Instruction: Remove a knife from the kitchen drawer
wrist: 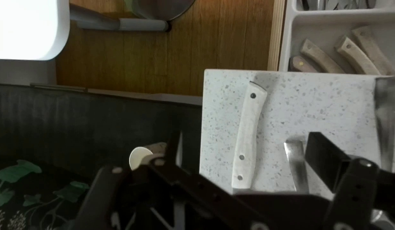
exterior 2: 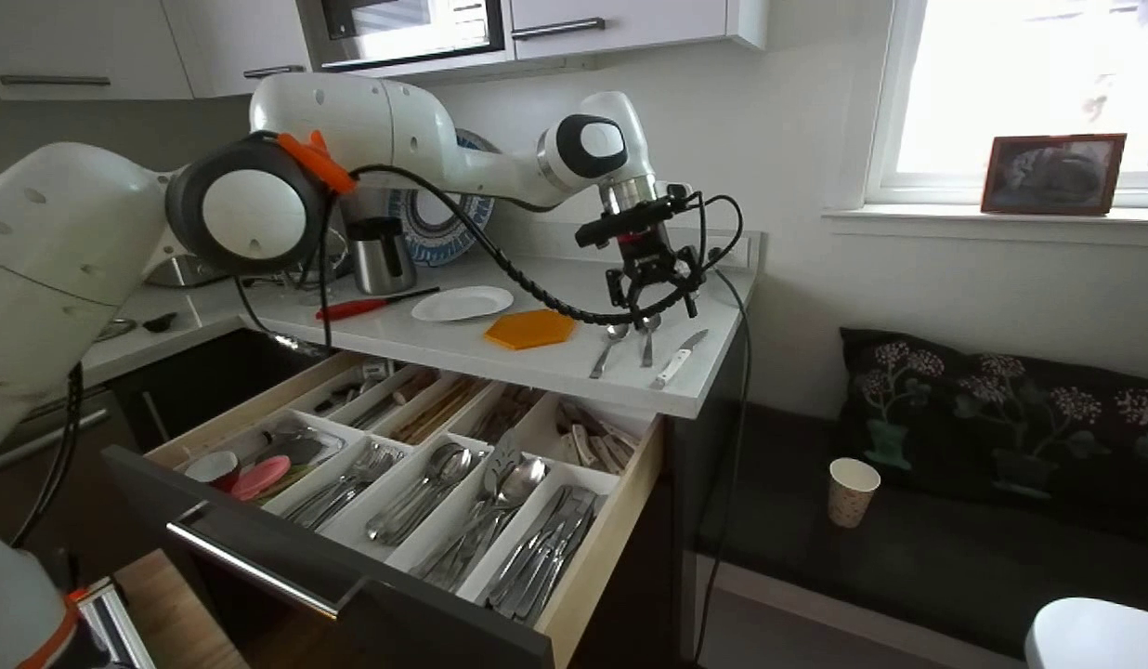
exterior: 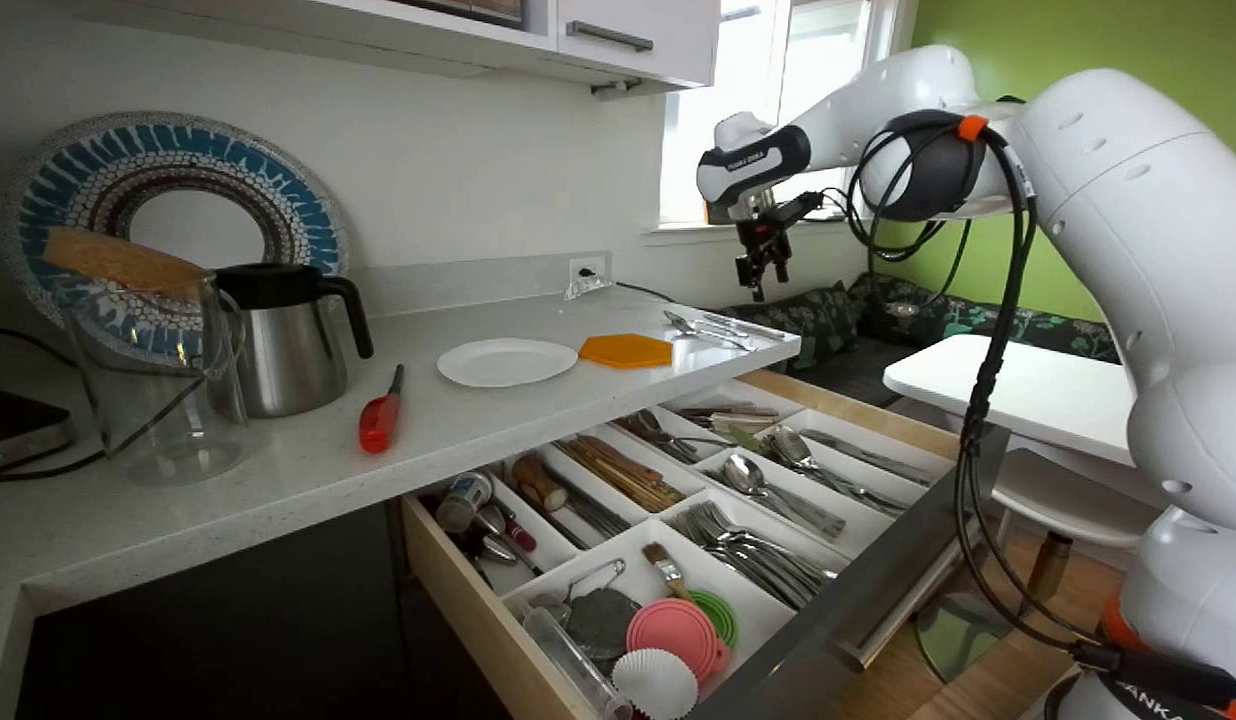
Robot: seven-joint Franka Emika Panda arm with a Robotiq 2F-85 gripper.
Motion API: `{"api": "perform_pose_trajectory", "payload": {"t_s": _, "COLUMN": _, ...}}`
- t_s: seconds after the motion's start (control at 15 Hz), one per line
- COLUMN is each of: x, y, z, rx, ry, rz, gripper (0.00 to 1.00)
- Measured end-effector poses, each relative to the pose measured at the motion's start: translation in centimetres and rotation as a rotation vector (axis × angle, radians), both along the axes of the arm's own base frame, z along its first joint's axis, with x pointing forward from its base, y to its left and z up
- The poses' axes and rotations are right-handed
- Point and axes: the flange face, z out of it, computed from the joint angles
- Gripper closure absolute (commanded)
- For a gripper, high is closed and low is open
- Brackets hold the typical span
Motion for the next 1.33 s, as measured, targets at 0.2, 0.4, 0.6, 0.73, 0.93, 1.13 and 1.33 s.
{"api": "perform_pose_trajectory", "payload": {"t_s": 0.2, "x": -0.8, "y": 0.1, "z": 2.7, "rx": 0.057, "ry": -0.096, "rz": 0.07, "gripper": 0.0}}
{"api": "perform_pose_trajectory", "payload": {"t_s": 0.4, "x": -2.3, "y": -0.1, "z": 4.3, "rx": 0.106, "ry": -0.154, "rz": 0.121, "gripper": 0.0}}
{"api": "perform_pose_trajectory", "payload": {"t_s": 0.6, "x": -5.3, "y": -0.7, "z": 4.6, "rx": 0.127, "ry": -0.115, "rz": 0.084, "gripper": 0.0}}
{"api": "perform_pose_trajectory", "payload": {"t_s": 0.73, "x": -8.1, "y": -1.3, "z": 4.5, "rx": 0.127, "ry": -0.059, "rz": 0.007, "gripper": 0.0}}
{"api": "perform_pose_trajectory", "payload": {"t_s": 0.93, "x": -12.5, "y": -1.5, "z": 4.7, "rx": 0.155, "ry": -0.004, "rz": -0.122, "gripper": 0.0}}
{"api": "perform_pose_trajectory", "payload": {"t_s": 1.13, "x": -15.9, "y": -0.1, "z": 4.5, "rx": 0.196, "ry": -0.001, "rz": -0.208, "gripper": 0.0}}
{"api": "perform_pose_trajectory", "payload": {"t_s": 1.33, "x": -18.9, "y": 2.1, "z": 3.6, "rx": 0.237, "ry": -0.015, "rz": -0.284, "gripper": 0.0}}
